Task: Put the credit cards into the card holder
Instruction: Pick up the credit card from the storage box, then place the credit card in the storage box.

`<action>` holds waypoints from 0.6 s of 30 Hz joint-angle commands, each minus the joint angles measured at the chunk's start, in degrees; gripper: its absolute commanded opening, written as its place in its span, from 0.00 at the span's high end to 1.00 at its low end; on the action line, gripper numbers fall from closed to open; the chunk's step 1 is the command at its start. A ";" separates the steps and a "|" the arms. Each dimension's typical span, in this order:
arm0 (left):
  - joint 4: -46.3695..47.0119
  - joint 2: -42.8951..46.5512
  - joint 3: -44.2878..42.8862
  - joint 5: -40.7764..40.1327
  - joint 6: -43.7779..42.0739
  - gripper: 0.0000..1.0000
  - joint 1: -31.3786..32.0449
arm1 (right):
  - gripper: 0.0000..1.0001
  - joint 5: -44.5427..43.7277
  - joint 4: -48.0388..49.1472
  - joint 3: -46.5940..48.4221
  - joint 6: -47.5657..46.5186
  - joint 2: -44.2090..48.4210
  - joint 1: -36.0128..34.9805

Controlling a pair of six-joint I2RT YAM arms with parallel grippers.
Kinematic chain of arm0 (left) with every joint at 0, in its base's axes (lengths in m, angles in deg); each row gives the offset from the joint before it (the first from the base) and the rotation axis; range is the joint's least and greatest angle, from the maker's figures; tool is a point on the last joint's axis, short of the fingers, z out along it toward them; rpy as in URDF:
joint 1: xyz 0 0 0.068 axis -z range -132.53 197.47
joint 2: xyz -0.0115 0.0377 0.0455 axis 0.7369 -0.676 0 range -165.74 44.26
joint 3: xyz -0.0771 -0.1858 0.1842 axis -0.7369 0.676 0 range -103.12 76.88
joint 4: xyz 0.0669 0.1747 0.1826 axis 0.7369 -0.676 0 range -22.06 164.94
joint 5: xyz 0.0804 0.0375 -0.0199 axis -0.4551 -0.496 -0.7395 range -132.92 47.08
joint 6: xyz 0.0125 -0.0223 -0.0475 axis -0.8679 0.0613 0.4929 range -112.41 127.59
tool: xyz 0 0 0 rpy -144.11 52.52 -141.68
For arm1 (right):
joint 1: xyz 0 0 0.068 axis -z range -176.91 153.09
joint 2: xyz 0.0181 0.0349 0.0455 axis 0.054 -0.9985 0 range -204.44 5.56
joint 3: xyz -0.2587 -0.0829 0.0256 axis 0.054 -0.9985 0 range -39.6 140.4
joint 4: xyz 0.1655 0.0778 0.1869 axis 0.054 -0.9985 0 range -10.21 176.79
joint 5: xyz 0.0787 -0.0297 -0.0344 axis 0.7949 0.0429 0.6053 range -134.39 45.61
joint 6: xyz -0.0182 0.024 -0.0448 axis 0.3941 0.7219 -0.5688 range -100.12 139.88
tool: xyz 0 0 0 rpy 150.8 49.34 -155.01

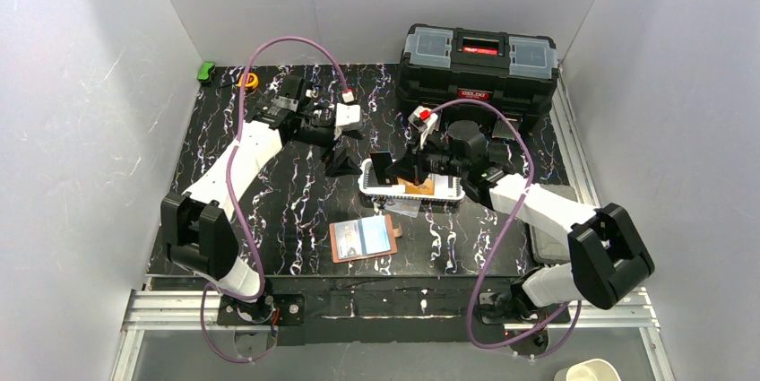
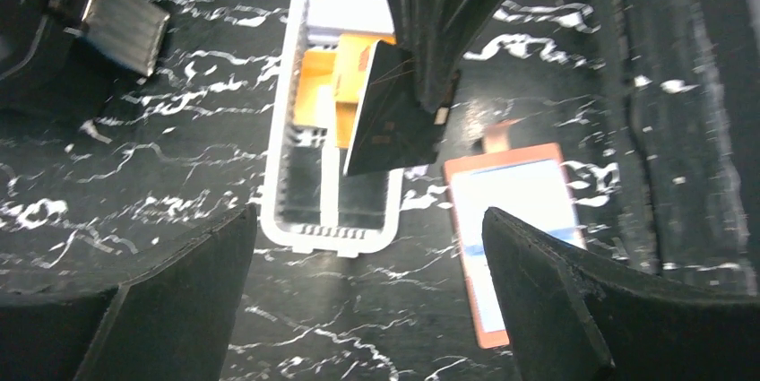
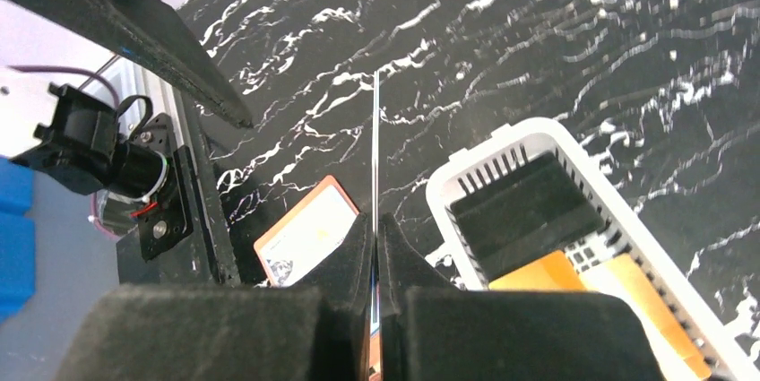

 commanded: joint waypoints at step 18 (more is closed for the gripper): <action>-5.98 0.11 -4.97 13.15 6.92 0.56 0.61 | 0.99 7.72 6.14 4.47 -8.84 2.95 -1.78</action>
